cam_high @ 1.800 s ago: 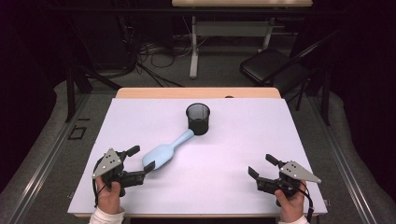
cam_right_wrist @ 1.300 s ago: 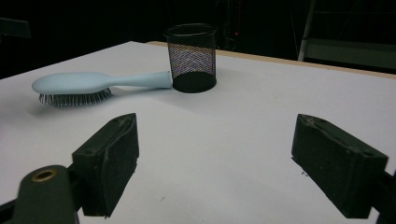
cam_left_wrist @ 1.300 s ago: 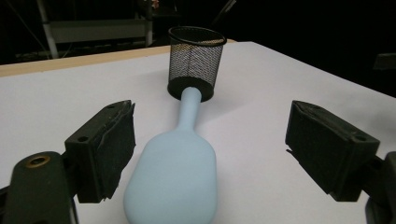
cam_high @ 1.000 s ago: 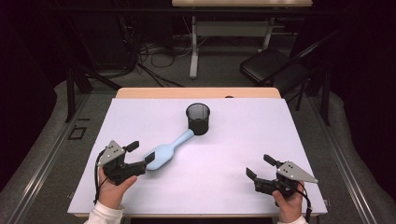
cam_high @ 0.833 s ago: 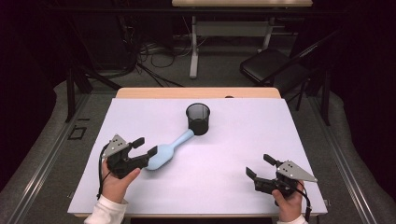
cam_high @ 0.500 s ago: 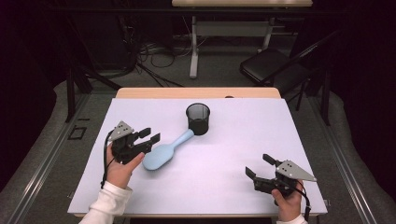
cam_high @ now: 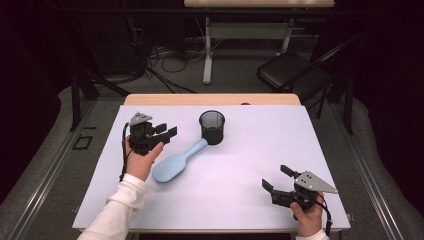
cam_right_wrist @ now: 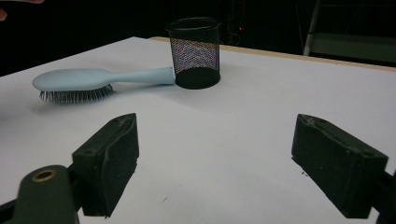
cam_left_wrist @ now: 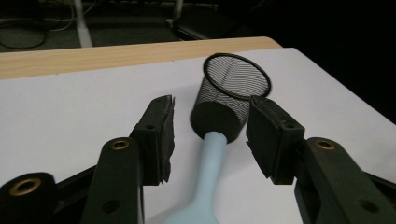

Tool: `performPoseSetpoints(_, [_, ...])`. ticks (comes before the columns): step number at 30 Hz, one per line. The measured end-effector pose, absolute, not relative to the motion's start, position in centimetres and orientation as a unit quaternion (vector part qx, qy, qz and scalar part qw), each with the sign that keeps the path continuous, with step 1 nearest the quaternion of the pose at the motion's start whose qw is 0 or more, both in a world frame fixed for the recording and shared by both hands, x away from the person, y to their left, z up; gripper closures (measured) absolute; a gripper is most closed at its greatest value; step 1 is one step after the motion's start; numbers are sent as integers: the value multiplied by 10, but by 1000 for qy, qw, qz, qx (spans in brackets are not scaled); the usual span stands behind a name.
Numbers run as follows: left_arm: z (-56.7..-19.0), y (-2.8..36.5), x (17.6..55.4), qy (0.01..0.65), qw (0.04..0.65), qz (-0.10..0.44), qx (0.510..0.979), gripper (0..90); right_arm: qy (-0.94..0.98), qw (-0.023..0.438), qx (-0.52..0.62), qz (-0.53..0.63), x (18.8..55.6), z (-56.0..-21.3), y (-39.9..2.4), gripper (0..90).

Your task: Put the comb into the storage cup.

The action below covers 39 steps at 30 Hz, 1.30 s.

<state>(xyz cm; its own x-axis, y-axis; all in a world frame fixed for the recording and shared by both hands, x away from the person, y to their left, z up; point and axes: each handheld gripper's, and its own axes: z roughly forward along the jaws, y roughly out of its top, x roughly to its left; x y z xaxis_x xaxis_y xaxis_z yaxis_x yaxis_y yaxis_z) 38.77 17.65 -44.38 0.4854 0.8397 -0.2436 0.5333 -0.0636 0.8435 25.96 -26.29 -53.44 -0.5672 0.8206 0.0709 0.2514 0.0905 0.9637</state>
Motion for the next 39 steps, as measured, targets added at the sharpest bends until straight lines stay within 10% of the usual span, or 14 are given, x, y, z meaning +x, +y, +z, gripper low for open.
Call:
performPoseSetpoints(18, [-470,138,438,550,392,129,726,873,693,251,393,550,260,-536,-264,145])
performPoseSetpoints(39, [-502,104,461,598,323,78,730,900,692,247,390,555,260,-536,-264,146])
